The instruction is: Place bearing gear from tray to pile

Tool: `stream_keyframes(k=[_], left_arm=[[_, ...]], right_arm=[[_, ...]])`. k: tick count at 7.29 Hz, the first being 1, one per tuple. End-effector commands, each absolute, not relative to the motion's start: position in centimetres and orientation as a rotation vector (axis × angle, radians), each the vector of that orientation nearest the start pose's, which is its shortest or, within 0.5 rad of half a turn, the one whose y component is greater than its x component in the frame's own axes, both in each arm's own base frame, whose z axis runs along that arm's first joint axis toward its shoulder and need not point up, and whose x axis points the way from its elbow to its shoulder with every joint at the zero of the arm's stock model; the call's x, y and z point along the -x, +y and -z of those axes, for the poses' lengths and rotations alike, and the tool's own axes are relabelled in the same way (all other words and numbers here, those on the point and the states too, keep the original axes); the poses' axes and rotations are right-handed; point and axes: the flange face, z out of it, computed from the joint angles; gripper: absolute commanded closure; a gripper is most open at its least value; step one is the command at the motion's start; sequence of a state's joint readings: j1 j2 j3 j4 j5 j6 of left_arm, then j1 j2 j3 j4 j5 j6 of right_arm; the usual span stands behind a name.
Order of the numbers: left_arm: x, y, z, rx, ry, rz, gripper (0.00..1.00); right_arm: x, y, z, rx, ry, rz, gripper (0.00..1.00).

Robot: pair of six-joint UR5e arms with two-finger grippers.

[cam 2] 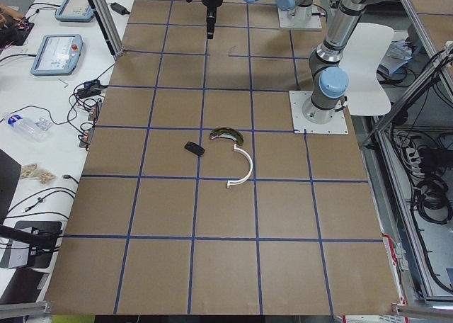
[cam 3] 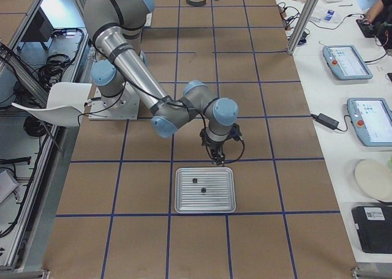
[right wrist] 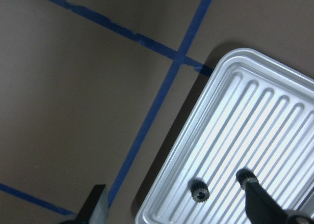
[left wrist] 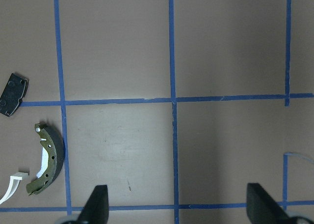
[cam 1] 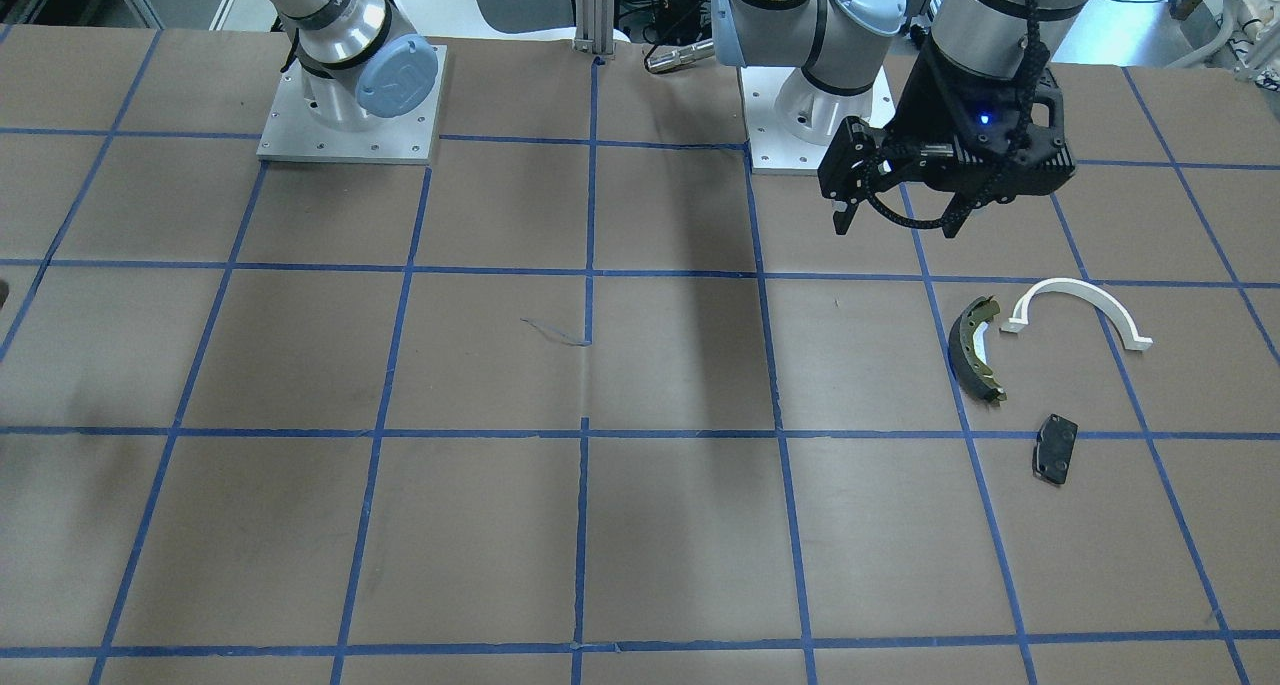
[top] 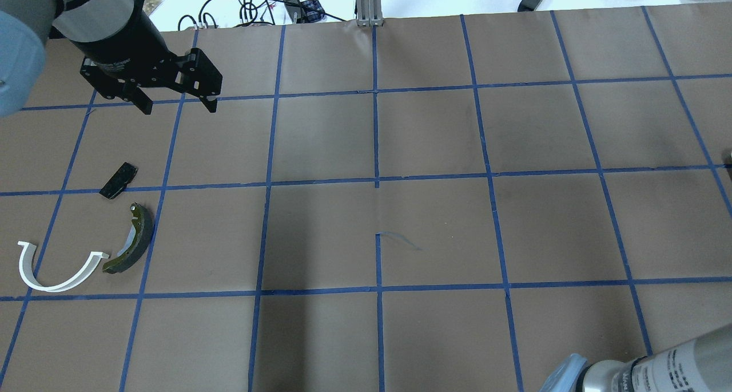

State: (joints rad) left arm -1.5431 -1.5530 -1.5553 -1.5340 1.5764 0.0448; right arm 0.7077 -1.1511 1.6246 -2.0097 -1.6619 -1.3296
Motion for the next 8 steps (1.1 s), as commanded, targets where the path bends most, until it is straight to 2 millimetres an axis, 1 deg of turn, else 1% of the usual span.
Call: stream_keyframes(k=[1, 2, 3, 4, 5, 6, 7, 8], left_arm=[[11.9, -49.3, -50.8, -0.029, 3.132, 0.108, 0.00], [11.9, -49.3, -50.8, -0.026, 3.133, 0.108, 0.00], [11.9, -49.3, -50.8, -0.026, 3.133, 0.108, 0.00], [11.9, -49.3, -50.8, -0.026, 3.132, 0.110, 0.00], [11.9, -49.4, -50.7, -0.026, 3.133, 0.105, 0.00], [11.9, -49.4, -50.8, -0.026, 3.133, 0.108, 0.00], [11.9, -49.4, -50.7, -0.026, 3.133, 0.105, 0.00], [11.9, -49.4, -50.8, -0.028, 3.131, 0.108, 0.00]], right_arm=[[43.7, -47.7, -20.7, 0.812, 2.988, -0.100, 0.00], [44.5, -46.8, -19.6, 0.776, 2.977, -0.109, 0.00], [44.3, -46.5, -18.4, 0.774, 2.991, -0.102, 0.00], [43.4, -45.5, -17.3, 0.763, 3.014, -0.114, 0.00], [43.3, -43.7, -16.9, 0.746, 3.039, -0.110, 0.00], [43.4, -42.8, -16.5, 0.727, 3.046, -0.101, 0.00], [43.8, -42.9, -16.9, 0.732, 3.069, -0.097, 0.04], [43.8, -42.8, -17.4, 0.733, 3.077, -0.093, 0.04]])
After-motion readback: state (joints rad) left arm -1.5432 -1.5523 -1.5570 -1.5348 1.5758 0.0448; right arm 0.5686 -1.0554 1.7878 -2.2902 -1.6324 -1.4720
